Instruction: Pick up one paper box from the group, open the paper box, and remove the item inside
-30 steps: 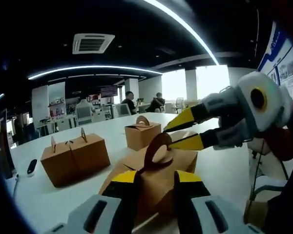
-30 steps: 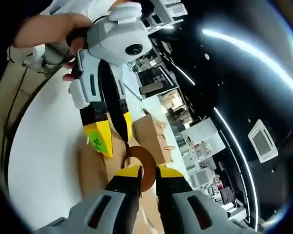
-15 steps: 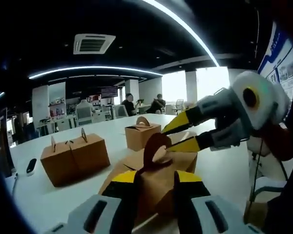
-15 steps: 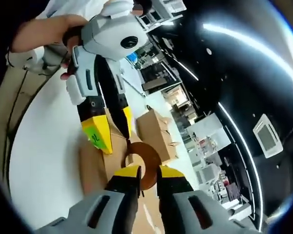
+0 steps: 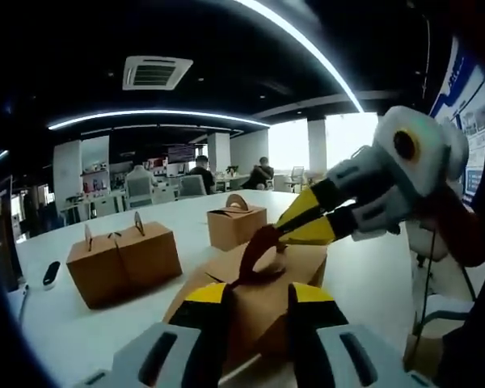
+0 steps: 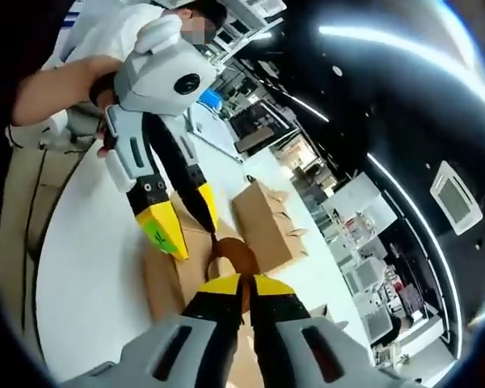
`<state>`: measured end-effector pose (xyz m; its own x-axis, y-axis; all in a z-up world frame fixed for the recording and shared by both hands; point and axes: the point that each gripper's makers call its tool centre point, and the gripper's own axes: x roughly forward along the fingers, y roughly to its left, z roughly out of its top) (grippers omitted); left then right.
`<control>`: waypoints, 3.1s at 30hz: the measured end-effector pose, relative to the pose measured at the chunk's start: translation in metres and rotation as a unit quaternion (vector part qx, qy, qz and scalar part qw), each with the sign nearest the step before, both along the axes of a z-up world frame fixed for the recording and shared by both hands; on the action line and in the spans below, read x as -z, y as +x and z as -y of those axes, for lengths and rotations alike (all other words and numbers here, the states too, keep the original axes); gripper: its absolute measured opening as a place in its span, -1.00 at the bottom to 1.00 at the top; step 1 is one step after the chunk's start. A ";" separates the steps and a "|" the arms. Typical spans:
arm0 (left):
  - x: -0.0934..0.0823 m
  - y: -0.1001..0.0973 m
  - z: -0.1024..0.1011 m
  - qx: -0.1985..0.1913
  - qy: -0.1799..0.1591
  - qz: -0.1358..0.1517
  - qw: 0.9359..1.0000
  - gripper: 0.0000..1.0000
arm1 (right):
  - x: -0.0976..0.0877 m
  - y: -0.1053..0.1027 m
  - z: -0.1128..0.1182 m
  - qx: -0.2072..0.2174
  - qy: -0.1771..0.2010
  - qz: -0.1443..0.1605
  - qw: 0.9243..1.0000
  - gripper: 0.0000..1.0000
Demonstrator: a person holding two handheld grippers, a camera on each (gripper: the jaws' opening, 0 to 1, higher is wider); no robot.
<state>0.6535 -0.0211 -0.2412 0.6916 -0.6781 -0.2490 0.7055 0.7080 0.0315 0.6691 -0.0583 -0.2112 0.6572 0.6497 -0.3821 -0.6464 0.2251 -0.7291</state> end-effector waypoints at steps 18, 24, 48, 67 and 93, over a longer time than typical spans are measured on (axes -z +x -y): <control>0.001 0.001 0.000 0.001 -0.002 0.002 1.000 -0.39 | 0.020 -0.009 -0.002 -0.007 -0.075 -0.018 0.997 -0.92; 0.001 0.002 0.000 0.002 -0.003 0.003 1.000 -0.38 | 0.016 -0.002 -0.006 0.004 -0.078 0.009 0.997 -0.94; 0.014 -0.005 0.014 0.033 0.090 0.022 0.995 -0.08 | -0.008 -0.007 0.000 0.008 0.007 0.012 1.000 -0.95; 0.015 -0.004 0.011 -0.001 0.102 0.040 0.994 -0.18 | -0.021 -0.058 0.007 -0.034 0.065 -0.004 0.997 -0.95; 0.018 -0.002 0.006 0.026 0.130 0.050 0.990 -0.24 | 0.055 -0.091 0.006 -0.064 -0.004 -0.088 0.994 -0.94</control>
<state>0.6515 -0.0276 -0.2591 0.6881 -0.6350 -0.3510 0.7243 0.6302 0.2797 0.5783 -0.0641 -0.2663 0.4915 0.7200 -0.4900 -0.7875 0.1271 -0.6031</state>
